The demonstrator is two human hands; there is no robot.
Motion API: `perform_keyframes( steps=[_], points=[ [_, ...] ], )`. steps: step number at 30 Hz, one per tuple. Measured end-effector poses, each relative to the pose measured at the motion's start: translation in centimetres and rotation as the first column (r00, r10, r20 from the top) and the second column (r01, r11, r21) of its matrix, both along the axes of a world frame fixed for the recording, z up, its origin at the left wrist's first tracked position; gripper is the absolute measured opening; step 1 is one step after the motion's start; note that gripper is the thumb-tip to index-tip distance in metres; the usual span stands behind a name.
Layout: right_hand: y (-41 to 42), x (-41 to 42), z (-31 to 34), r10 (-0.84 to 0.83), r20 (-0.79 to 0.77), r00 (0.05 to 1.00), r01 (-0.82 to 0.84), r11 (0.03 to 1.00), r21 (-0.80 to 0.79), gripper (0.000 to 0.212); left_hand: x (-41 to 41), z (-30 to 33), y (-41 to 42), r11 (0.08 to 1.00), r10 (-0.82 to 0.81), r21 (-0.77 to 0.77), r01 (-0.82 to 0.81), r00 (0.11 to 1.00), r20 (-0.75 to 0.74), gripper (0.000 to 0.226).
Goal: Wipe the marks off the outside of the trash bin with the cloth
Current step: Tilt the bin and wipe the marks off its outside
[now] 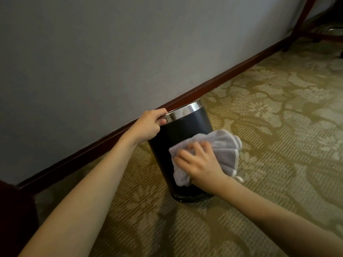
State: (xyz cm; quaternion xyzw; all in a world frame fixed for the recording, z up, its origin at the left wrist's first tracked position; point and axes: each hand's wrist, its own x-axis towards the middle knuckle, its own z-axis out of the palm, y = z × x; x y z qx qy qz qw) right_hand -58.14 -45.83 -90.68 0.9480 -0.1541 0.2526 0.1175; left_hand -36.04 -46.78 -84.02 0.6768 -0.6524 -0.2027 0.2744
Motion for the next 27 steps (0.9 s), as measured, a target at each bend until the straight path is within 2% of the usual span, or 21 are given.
perform_keyframes(
  steps=[3, 5, 7, 10, 14, 16, 17, 18, 19, 20, 21, 23, 24, 27],
  points=[
    [1.3, -1.9, -2.2, 0.097, -0.15, 0.984, -0.103, 0.994, -0.034, 0.021, 0.8, -0.1, 0.3, 0.998, 0.036, 0.05, -0.035, 0.999, -0.032, 0.025],
    [0.8, -2.6, -1.8, 0.133, -0.144, 0.981, -0.136, 0.991, -0.01, 0.02, 0.8, -0.1, 0.5, 0.998, 0.043, 0.051, -0.041, 0.998, -0.049, 0.03],
    [-0.5, -2.0, -0.1, 0.092, -0.074, 0.993, -0.087, 0.994, 0.066, 0.03, 0.5, 0.0, 0.6, 0.999, 0.037, 0.03, -0.036, 0.998, -0.055, 0.034],
    [-3.4, 0.2, 3.6, -0.114, 0.037, 0.993, 0.107, 0.982, 0.158, 0.049, -0.4, 0.0, 0.3, 1.0, 0.021, -0.007, -0.021, 1.0, -0.023, 0.029],
    [-5.0, 1.4, 5.6, -0.252, 0.232, 0.939, 0.188, 0.946, 0.265, 0.036, -1.0, 0.0, -0.2, 1.0, 0.023, -0.005, -0.023, 1.0, -0.019, 0.024],
    [-4.7, 1.5, 5.2, -0.3, 0.265, 0.916, 0.234, 0.939, 0.253, 0.032, -0.9, 0.0, -0.3, 1.0, 0.014, -0.011, -0.014, 1.0, -0.008, 0.021],
    [-4.2, 1.5, 4.7, -0.236, 0.224, 0.946, 0.184, 0.956, 0.228, 0.026, -0.8, -0.1, -0.3, 1.0, 0.009, -0.013, -0.009, 1.0, -0.004, 0.019],
    [-4.1, 1.1, 4.3, -0.078, 0.141, 0.987, 0.044, 0.971, 0.234, 0.018, -0.6, -0.1, -0.2, 1.0, 0.006, -0.014, -0.006, 1.0, -0.009, 0.019],
    [-3.9, 0.6, 3.7, 0.134, 0.028, 0.991, -0.136, 0.958, 0.253, 0.027, -0.3, -0.2, -0.1, 1.0, 0.006, -0.01, -0.006, 1.0, -0.022, 0.022],
    [-3.5, -0.3, 2.6, 0.292, -0.048, 0.955, -0.269, 0.923, 0.276, 0.034, 0.0, -0.2, 0.0, 1.0, 0.014, -0.001, -0.014, 0.999, -0.036, 0.025],
    [-2.5, -1.2, 1.5, 0.287, -0.123, 0.95, -0.253, 0.939, 0.232, 0.03, 0.4, -0.3, 0.1, 1.0, 0.028, 0.007, -0.028, 0.999, -0.046, 0.028],
    [-0.6, -3.0, -1.1, 0.134, -0.181, 0.974, -0.128, 0.991, 0.047, 0.021, 1.0, -0.3, 0.2, 0.998, 0.062, 0.022, -0.061, 0.996, -0.064, 0.031],
    [-0.4, -3.7, -2.1, 0.145, -0.218, 0.965, -0.152, 0.988, -0.018, 0.021, 1.1, -0.3, 0.3, 0.997, 0.074, 0.027, -0.072, 0.994, -0.078, 0.034],
    [-1.0, -4.1, -1.0, 0.235, -0.283, 0.93, -0.253, 0.967, -0.027, 0.02, 0.8, -0.2, 0.8, 0.996, 0.084, 0.039, -0.08, 0.99, -0.114, 0.04]
  ],
)
